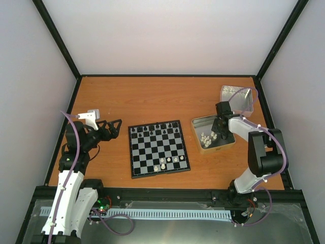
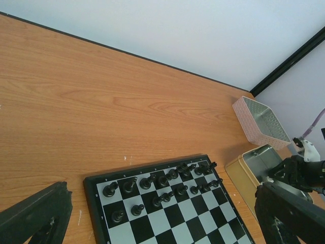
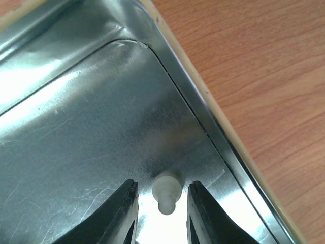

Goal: Set up the chess pieces on the board
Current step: Pick up the chess piece from the storage box, then place the chess piece on the chessboard.

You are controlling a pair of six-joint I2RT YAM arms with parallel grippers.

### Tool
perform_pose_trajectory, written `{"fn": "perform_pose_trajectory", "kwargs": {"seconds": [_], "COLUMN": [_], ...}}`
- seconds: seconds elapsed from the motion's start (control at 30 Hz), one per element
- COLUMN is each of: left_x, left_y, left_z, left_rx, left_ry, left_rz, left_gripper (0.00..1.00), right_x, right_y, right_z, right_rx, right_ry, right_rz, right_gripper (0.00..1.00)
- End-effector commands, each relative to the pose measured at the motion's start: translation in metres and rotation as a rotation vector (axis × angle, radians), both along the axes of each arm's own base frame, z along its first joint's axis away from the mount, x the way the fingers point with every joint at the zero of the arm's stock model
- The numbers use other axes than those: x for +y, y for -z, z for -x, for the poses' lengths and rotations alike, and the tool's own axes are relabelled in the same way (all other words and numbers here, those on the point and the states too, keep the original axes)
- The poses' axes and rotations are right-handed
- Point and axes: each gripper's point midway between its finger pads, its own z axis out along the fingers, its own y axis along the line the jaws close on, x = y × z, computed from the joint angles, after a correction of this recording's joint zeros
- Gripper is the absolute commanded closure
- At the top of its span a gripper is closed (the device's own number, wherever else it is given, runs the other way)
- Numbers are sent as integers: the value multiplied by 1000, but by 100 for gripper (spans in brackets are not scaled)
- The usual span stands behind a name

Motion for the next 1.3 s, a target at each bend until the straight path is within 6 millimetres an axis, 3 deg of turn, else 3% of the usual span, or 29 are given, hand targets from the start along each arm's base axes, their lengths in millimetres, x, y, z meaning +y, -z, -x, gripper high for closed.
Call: {"fn": "perform_pose_trajectory", "kwargs": {"seconds": [0.0, 0.17, 0.33, 0.47, 0.63, 0.77, 0.9, 1.1, 1.27], "left_x": [1, 1, 1, 0, 0, 0, -1, 0, -1], "left_y": [-9, -9, -10, -11, -12, -14, -14, -15, -15], "left_z": [-1, -1, 0, 0, 1, 2, 2, 3, 3], "left_rx": [-27, -30, -33, -38, -42, -49, -49, -56, -53], "left_ry": [-6, -6, -6, -2, 0, 1, 4, 1, 1], "left_rz": [-6, -6, -7, -4, -3, -2, -2, -3, -3], "left_gripper": [0, 0, 0, 0, 0, 0, 0, 0, 0], "right_x": [-4, -10, -9, -2, 19, 68, 131, 217, 280], "right_y": [-6, 3, 5, -9, -49, -91, -107, -101, -84], "right_z": [-16, -19, -19, -16, -8, 0, 18, 57, 95], "right_rx": [-44, -28, -18, -50, -129, -207, -214, -161, -102], "right_ry": [3, 9, -1, -14, -60, -188, -356, -598, -817], "right_rz": [5, 23, 24, -8, -10, -58, -98, -104, -114], "right_gripper": [73, 79, 96, 97, 97, 96, 96, 96, 96]}}
